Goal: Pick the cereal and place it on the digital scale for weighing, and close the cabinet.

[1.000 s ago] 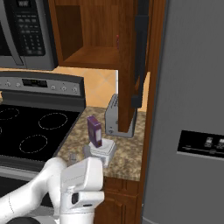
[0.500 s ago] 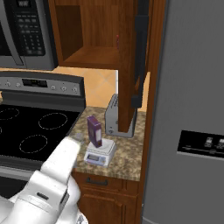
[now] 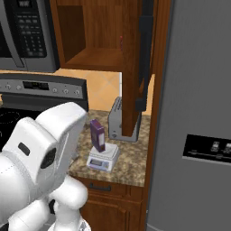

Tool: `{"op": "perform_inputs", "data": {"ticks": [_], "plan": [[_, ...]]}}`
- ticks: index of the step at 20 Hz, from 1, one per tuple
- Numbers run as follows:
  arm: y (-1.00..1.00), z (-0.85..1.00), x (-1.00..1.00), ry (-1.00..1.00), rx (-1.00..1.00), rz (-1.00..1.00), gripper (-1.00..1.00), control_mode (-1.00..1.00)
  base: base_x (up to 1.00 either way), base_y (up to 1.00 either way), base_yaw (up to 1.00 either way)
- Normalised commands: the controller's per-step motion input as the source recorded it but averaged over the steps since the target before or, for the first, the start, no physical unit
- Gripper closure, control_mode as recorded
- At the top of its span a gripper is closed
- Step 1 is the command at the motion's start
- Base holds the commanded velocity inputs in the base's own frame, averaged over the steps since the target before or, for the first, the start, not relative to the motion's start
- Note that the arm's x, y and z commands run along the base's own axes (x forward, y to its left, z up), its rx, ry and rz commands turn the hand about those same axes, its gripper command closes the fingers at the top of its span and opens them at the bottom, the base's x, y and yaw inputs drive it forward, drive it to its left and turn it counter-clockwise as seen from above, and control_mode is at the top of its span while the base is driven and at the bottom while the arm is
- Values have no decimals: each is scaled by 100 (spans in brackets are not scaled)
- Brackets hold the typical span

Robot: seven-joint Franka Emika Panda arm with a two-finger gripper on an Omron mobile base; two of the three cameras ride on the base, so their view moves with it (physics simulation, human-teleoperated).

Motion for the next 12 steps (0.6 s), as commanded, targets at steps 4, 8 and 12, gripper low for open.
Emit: {"op": "perform_inputs", "data": {"ticks": [4, 8, 12], "plan": [[-76, 4, -18, 7, 10, 20, -100, -100, 0, 0, 0], [-54, -7, 24, -7, 5, 41, -100, -100, 0, 0, 0], [-1, -1, 43, -15, 0, 17, -100, -100, 0, 0, 0]]}}
